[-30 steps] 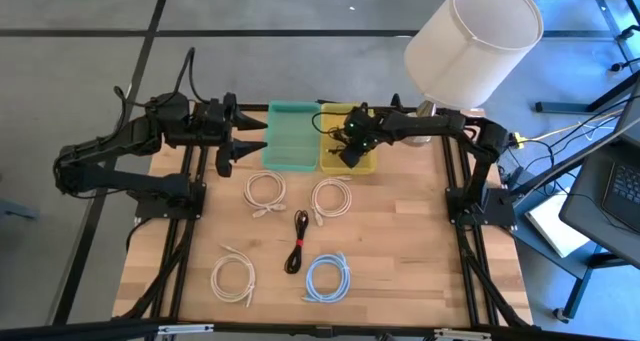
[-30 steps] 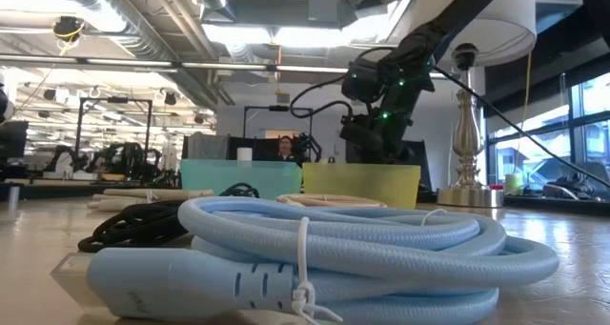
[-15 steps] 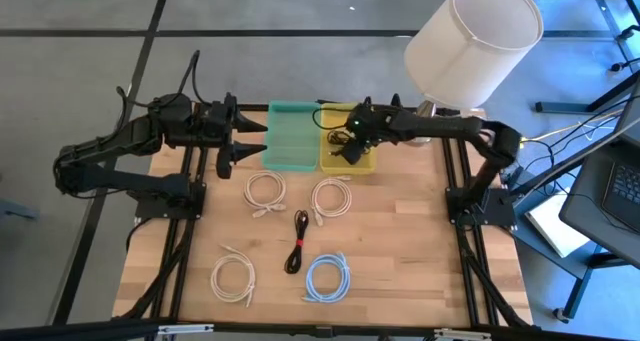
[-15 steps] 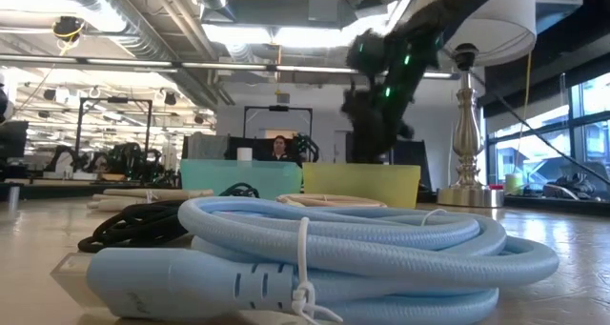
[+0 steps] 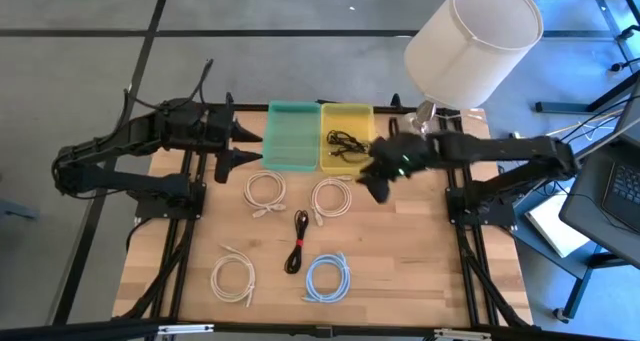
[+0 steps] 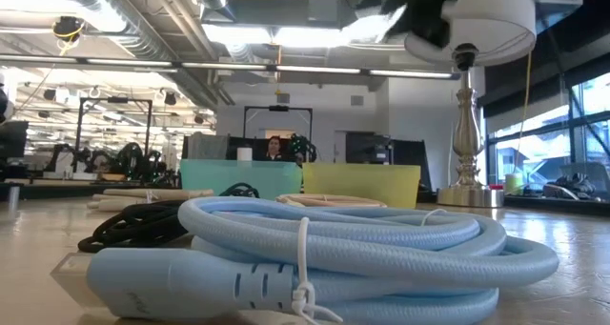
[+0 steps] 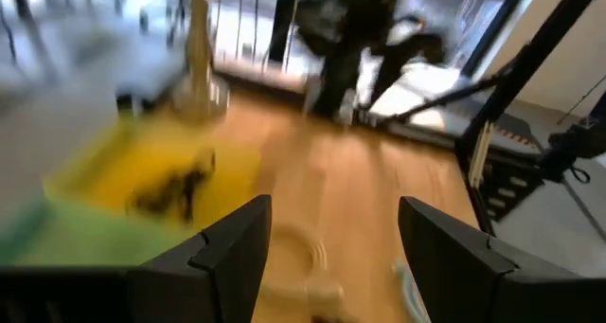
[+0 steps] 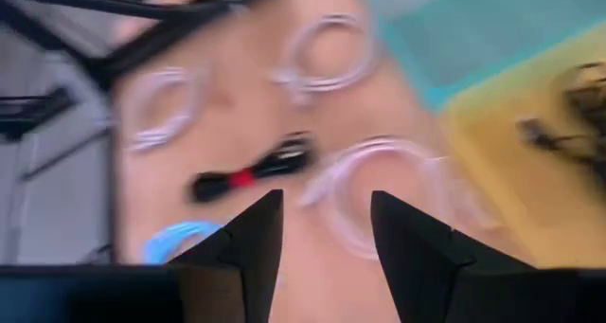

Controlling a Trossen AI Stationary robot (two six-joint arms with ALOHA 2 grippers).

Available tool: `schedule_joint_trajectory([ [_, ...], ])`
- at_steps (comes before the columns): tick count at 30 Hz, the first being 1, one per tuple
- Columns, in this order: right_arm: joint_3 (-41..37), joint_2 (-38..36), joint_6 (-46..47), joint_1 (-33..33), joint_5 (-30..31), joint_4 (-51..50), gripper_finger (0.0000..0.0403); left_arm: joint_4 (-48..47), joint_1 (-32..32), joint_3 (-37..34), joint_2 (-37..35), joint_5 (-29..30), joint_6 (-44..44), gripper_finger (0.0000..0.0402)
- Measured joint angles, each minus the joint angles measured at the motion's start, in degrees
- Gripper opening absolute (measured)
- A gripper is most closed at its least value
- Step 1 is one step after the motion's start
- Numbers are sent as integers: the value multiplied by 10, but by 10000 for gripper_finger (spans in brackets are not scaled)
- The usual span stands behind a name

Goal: Pick & Place USB Port
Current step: Put the black charger cable into the yellow bin

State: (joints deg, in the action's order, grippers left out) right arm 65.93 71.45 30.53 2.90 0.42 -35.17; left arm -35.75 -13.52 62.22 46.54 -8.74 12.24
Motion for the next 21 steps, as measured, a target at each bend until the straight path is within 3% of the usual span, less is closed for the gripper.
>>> schedule_joint_trajectory([
  [6,0,-58,70,108,133,-1,151,-174,31,-5,15,9,135,226],
  [9,0,-78,65,137,177,-2,147,-193,76,-43,17,25,240,226],
  [15,0,-105,41,163,216,-4,139,-116,188,-152,50,79,443,226],
  [21,0,-113,-8,166,236,-2,132,129,281,-236,142,128,584,226],
])
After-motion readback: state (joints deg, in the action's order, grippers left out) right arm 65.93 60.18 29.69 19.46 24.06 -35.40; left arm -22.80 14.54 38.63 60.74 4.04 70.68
